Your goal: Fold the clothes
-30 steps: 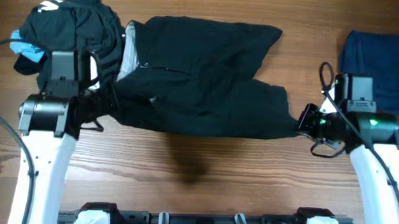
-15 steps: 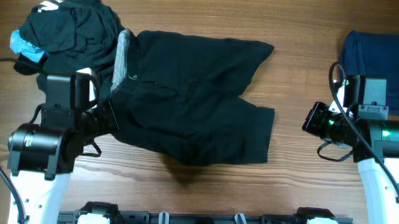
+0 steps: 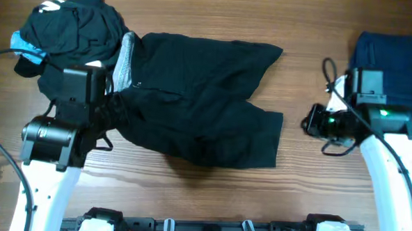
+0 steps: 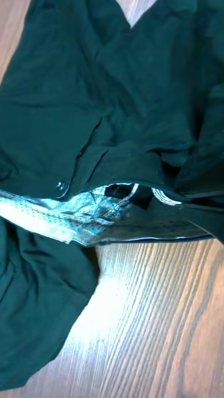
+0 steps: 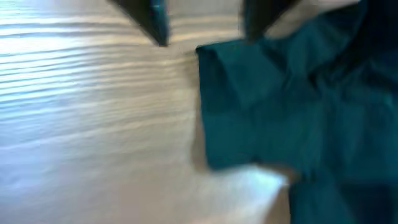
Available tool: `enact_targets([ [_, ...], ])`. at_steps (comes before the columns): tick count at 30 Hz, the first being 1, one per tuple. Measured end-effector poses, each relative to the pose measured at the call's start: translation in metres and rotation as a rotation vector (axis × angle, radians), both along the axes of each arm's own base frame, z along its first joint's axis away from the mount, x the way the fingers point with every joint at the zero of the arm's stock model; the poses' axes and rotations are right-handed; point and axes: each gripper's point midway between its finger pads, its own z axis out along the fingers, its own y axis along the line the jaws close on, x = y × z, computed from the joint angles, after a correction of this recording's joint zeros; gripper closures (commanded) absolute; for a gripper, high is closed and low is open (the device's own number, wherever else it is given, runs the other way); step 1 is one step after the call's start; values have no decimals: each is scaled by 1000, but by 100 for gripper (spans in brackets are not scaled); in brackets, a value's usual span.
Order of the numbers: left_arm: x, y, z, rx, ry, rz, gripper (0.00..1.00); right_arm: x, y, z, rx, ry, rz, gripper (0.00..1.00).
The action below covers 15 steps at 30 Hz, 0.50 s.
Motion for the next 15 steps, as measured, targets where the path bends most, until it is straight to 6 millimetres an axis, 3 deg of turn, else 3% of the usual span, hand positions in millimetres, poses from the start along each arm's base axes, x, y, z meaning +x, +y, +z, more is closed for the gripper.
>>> enact_targets([
  [3,7,0,-9,11,28,4,96,-10,15,-38,83,99,60,42],
  [6,14,0,-18,20,56,6,96,-6,30,-66,168,131,106,38],
  [15,19,0,-25,28,78,9,96,11,54,-108,325,158,185,40],
])
